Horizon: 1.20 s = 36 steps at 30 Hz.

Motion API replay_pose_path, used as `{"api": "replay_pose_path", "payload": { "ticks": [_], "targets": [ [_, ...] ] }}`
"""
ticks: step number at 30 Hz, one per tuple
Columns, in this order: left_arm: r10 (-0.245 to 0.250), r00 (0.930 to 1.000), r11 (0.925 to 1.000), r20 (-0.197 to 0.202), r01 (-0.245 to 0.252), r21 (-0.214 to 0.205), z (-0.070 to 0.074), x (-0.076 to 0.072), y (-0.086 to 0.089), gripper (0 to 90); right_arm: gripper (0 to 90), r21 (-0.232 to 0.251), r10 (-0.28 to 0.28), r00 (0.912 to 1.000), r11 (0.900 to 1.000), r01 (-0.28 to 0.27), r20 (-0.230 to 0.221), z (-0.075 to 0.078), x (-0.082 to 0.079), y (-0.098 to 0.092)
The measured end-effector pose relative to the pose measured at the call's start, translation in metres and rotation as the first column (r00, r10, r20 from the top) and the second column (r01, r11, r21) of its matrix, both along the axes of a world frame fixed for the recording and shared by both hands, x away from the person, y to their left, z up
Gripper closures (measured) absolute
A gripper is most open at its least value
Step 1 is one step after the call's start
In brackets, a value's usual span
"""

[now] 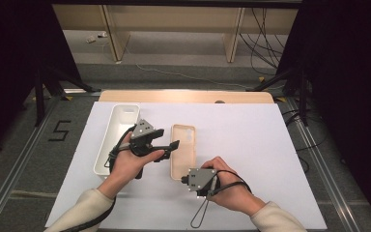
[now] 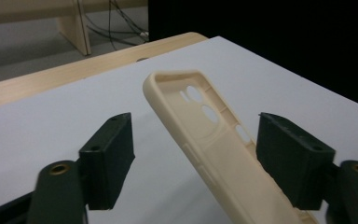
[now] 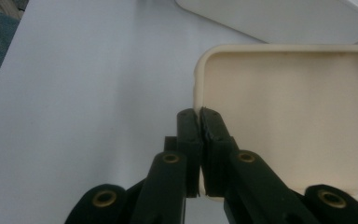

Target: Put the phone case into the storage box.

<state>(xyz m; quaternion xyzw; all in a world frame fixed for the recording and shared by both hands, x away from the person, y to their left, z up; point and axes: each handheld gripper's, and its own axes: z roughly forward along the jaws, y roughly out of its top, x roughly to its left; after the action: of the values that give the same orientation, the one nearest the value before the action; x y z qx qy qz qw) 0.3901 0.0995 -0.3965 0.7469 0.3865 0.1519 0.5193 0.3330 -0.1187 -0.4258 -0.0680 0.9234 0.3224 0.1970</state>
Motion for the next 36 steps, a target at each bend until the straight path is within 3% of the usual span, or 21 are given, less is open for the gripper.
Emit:
{"api": "replay_pose_path", "payload": {
  "ticks": [6,16,28,33,35,36],
  "targets": [
    [0.026,0.9978,0.9995,-0.061,-0.027,-0.016,-0.003,0.010,-0.003,42.7,88.4,-0.010,0.006,0.9999,0.9999,-0.005,0.010,0.001,-0.001,0.000],
    [0.045,0.9919,0.9975,-0.118,-0.051,-0.049,-0.007,0.018,0.001,60.2,88.4,-0.030,0.013,0.9994,0.9995,-0.012,0.031,0.000,-0.003,0.003],
    [0.034,0.9921,0.9956,-0.121,-0.045,-0.083,0.001,0.012,-0.002,72.8,88.3,-0.042,0.012,0.9989,0.9991,-0.010,0.045,-0.003,-0.003,0.003],
    [0.019,0.9939,0.9928,-0.109,-0.032,-0.116,0.007,0.005,-0.007,77.1,88.2,-0.045,0.002,0.9993,0.9990,-0.001,0.037,-0.006,-0.002,0.004],
    [0.006,0.9939,0.9889,-0.110,-0.022,-0.147,0.009,0.002,-0.009,79.4,87.8,-0.048,-0.005,0.9995,0.9988,0.006,0.032,-0.006,-0.002,0.004],
    [0.000,0.9954,0.9898,-0.095,-0.014,-0.142,0.011,0.001,-0.010,81.8,85.4,-0.035,-0.014,0.9996,0.9993,0.015,0.024,-0.007,-0.001,0.004]
  ]
}}
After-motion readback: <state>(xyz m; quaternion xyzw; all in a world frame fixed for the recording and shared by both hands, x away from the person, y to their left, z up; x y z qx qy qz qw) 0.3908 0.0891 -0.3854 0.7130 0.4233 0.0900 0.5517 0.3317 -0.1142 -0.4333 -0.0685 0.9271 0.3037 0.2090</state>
